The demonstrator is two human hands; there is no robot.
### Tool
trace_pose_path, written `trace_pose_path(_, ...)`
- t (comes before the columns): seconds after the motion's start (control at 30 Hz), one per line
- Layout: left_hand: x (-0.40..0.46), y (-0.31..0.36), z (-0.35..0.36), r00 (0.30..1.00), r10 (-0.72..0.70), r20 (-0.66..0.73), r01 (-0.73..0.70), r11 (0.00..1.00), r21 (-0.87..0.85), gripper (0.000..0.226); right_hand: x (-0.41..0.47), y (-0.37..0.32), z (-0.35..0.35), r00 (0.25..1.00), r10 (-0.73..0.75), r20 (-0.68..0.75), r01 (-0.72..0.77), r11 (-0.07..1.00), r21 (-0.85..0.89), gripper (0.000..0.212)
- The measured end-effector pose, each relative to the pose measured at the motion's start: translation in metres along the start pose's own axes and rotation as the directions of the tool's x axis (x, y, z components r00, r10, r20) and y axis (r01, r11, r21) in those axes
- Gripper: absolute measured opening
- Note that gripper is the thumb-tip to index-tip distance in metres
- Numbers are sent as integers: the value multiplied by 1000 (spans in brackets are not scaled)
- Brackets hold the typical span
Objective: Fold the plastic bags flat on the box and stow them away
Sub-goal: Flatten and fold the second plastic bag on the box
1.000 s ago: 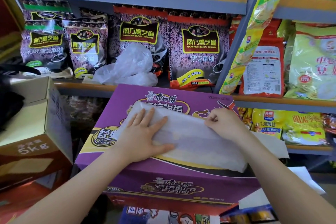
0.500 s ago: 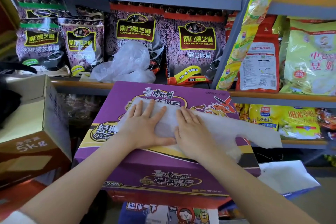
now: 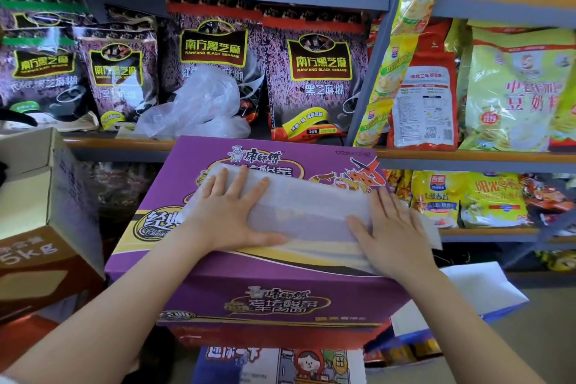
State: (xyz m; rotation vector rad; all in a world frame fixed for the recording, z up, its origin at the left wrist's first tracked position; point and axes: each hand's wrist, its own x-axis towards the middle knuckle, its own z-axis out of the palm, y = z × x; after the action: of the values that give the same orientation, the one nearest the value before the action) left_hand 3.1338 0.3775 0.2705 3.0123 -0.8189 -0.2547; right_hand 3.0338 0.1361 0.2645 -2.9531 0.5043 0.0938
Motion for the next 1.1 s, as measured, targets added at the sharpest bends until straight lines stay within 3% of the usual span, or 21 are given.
trace_pose_path(0.07, 0, 2, -1, 1000, 0, 11, 1, 999, -38, 136, -2, 3, -4, 998, 61, 4, -61, 998, -22, 71)
trace_pose_path(0.13, 3, 7, -6, 1000, -6, -26, 4, 995, -100, 134, 2, -1, -10, 998, 31, -58, -34, 998, -59, 67)
trace_pose_path(0.23, 14, 20, -23, 979, -3, -202, -18, 995, -100, 94, 19, -15, -26, 985, -130, -118, 125, 991, -48, 54)
trace_pose_path(0.33, 33, 30, -37, 974, 75, -215, -99, 990, -104, 53, 44, -32, -39, 981, -191, -43, 191, 982, -11, 45)
trace_pose_path(0.5, 51, 31, -33, 978, 147, -148, -151, 988, -20, 60, 64, -40, -47, 965, -221, 139, 228, 973, -40, 52)
trace_pose_path(0.6, 53, 28, -27, 976, 156, -154, -157, 988, 6, 63, 69, -40, -50, 941, -272, 203, 264, 962, 66, 35)
trace_pose_path(0.7, 52, 25, -26, 969, 175, -176, -177, 984, 2, 62, 71, -41, -52, 906, -315, 283, 278, 947, 163, 43)
trace_pose_path(0.87, 54, 13, -28, 944, 237, -227, -248, 969, -19, 49, 76, -49, -53, 905, -398, 151, 364, 907, 213, 24)
trace_pose_path(0.97, 50, -2, -35, 950, 196, -241, -211, 977, -37, 30, 81, -64, -48, 915, -398, 62, 378, 902, 208, 13)
trace_pose_path(1.1, 46, -43, -38, 965, 152, -214, -159, 987, -14, 29, 86, -88, -38, 922, -383, 59, 367, 913, 177, 12)
